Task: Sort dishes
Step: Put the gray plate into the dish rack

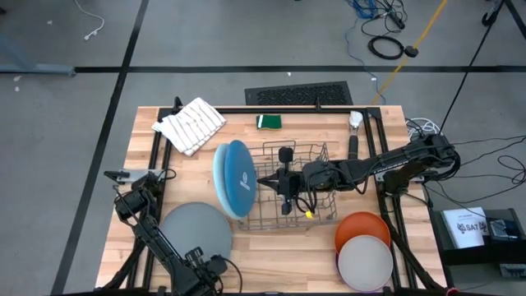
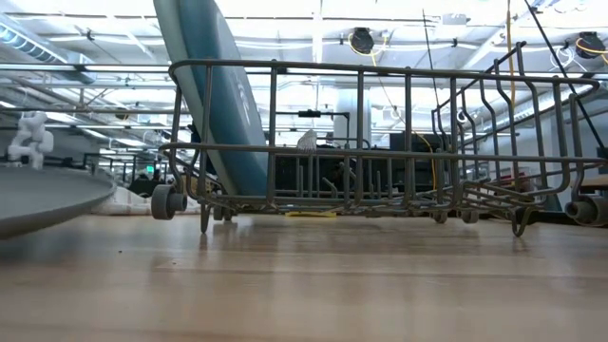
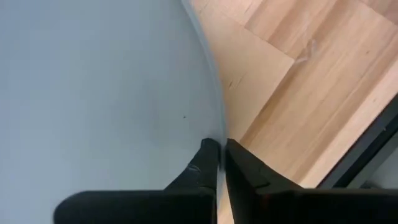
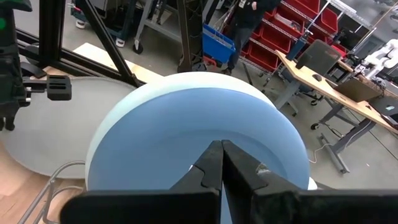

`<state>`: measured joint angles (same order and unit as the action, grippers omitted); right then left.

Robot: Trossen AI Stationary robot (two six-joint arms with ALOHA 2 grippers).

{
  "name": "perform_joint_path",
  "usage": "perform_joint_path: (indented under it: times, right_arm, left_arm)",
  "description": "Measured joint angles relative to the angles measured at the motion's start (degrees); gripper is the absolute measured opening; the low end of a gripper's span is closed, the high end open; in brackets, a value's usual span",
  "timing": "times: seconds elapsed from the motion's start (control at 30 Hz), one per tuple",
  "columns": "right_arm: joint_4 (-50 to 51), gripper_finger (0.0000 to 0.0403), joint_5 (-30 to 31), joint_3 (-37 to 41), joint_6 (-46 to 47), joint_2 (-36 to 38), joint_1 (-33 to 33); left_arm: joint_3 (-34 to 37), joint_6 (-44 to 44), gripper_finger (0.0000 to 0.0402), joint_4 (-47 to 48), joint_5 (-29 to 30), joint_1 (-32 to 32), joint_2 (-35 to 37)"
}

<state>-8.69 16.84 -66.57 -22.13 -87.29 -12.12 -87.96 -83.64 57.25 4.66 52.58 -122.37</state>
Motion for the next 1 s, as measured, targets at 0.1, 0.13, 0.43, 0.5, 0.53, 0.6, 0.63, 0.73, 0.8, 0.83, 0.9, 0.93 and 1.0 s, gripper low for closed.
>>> perform_joint_path:
  times: [0.1, 0.13, 0.43, 0.5, 0.53, 0.6, 0.63, 0.73, 0.8, 0.83, 0.9, 0.93, 1.0]
  right_arm:
    - [0.0, 0.0, 0.0, 0.0, 0.0, 0.0, 0.0]
    - [0.0, 0.0, 0.0, 0.0, 0.0, 0.0, 0.0]
    - [0.0, 0.0, -0.2, 0.0, 0.0, 0.0, 0.0]
    - [0.0, 0.0, -0.2, 0.0, 0.0, 0.0, 0.0]
    - [0.0, 0.0, -0.2, 0.0, 0.0, 0.0, 0.0]
    - [0.0, 0.0, -0.2, 0.0, 0.0, 0.0, 0.0]
    - [0.0, 0.0, -0.2, 0.0, 0.0, 0.0, 0.0]
    - [0.0, 0.0, -0.2, 0.0, 0.0, 0.0, 0.0]
    - [0.0, 0.0, -0.2, 0.0, 0.0, 0.0, 0.0]
    - [0.1, 0.0, -0.2, 0.0, 0.0, 0.0, 0.0]
    - [0.4, 0.0, -0.3, 0.0, 0.0, 0.0, 0.0]
    - [0.6, 0.0, -0.6, 0.0, 0.0, 0.0, 0.0]
    - [0.9, 0.0, -0.6, 0.0, 0.0, 0.0, -0.1]
  left_arm:
    - [-0.5, 0.1, 0.0006, 0.6, -0.7, 0.0, 0.2]
    - [-1.0, 0.1, 0.0005, 0.9, -1.0, -0.1, 0.2]
    - [-6.8, 2.5, 0.0001, 5.3, -1.1, -0.4, 7.2]
    - [-7.7, 3.1, 0.0, 5.8, 1.5, -0.3, 9.8]
    - [-8.0, 3.1, 0.0, 6.4, 3.4, -0.2, 11.3]
    - [-8.9, 3.1, 0.0, 7.2, 7.7, 0.2, 14.8]
    - [-9.2, 3.0, 0.0, 7.2, 10.1, 0.5, 16.4]
    - [-9.6, 3.0, 0.0, 8.0, 16.6, 1.5, 21.0]
    - [-9.6, 3.6, 0.0, 7.9, 20.5, 2.3, 23.7]
    - [-9.7, 4.3, 0.0, 7.9, 22.4, 2.6, 25.1]
    - [-9.8, 5.0, 0.0, 8.0, 25.7, 3.3, 27.3]
    - [-9.8, 5.1, 0.0, 8.3, 27.1, 3.6, 28.2]
    - [-9.8, 5.1, 0.0001, 8.9, 28.7, 3.9, 29.3]
